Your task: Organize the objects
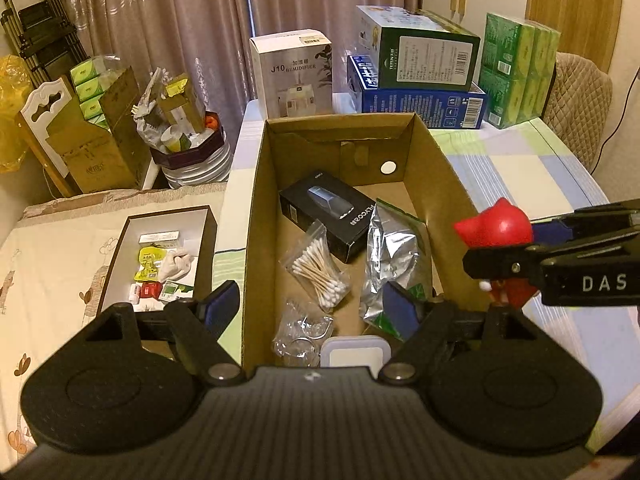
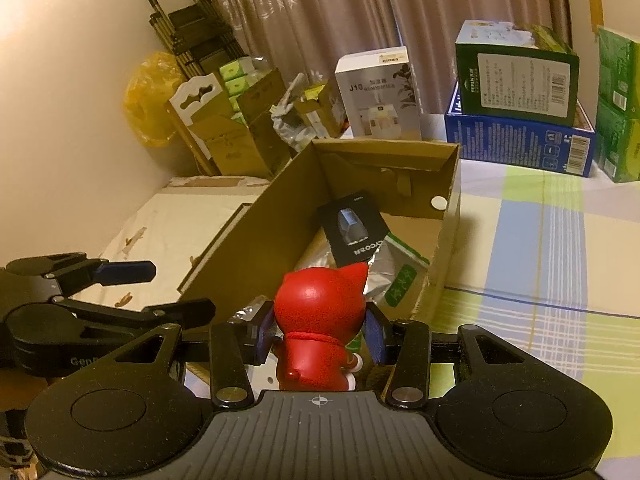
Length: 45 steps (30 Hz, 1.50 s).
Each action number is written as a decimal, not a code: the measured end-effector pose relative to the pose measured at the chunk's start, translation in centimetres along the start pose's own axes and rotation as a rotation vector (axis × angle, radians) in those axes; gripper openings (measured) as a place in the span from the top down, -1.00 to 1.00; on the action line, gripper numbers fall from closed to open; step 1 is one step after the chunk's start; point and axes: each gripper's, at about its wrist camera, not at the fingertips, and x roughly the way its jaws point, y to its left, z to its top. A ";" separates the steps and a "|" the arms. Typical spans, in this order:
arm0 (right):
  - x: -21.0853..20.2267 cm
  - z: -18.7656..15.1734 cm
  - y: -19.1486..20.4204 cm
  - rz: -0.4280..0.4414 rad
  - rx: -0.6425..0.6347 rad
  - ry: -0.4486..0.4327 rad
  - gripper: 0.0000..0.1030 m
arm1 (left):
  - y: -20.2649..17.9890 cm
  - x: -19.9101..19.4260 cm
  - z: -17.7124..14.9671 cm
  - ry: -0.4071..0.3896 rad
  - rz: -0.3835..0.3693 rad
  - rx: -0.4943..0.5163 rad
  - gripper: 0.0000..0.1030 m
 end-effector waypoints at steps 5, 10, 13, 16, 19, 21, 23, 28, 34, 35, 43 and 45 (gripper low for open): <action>0.0 0.1 0.2 0.004 0.002 0.000 0.17 | 0.0 -0.2 -0.1 -0.001 0.000 -0.003 -0.48; 0.2 0.5 0.0 0.012 0.020 -0.004 0.17 | 0.1 -0.5 -0.5 -0.002 0.002 -0.006 -0.50; 0.4 0.9 -0.2 0.028 0.038 -0.012 0.17 | 0.3 -0.6 -0.6 -0.001 0.004 -0.009 -0.50; 0.2 1.6 -0.5 0.057 0.068 -0.034 -0.05 | 0.5 -0.7 -0.7 0.000 0.006 -0.015 -0.53; -0.7 2.3 -1.1 0.057 0.093 -0.078 -0.39 | 0.7 -0.8 -0.8 -0.004 0.016 -0.020 -0.59; -1.2 2.4 -1.5 0.049 0.105 -0.086 -0.39 | 0.7 -0.9 -0.9 -0.007 0.025 -0.024 -0.60; -1.8 2.2 -2.0 0.036 0.117 -0.086 -0.39 | 0.6 -1.1 -1.0 -0.010 0.028 -0.030 -0.64; -3.6 0.6 -2.7 0.007 0.142 -0.075 -0.39 | 0.0 -2.2 -1.4 -0.034 0.030 -0.040 -0.82; -6.6 -1.7 -2.1 -0.044 0.129 -0.065 -0.43 | -0.9 -4.2 -2.2 -0.054 0.030 -0.057 -0.98; -7.0 -2.1 -2.0 -0.056 0.124 -0.064 -0.45 | -1.1 -4.5 -2.4 -0.054 0.029 -0.060 -0.98; -10.7 -5.7 -0.3 -0.155 0.068 -0.053 -0.51 | -2.6 -8.1 -4.4 -0.063 0.052 -0.082 -0.99; -11.5 -6.5 -0.1 -0.171 0.071 -0.052 -0.52 | -3.2 -9.1 -4.8 -0.073 0.059 -0.078 -0.99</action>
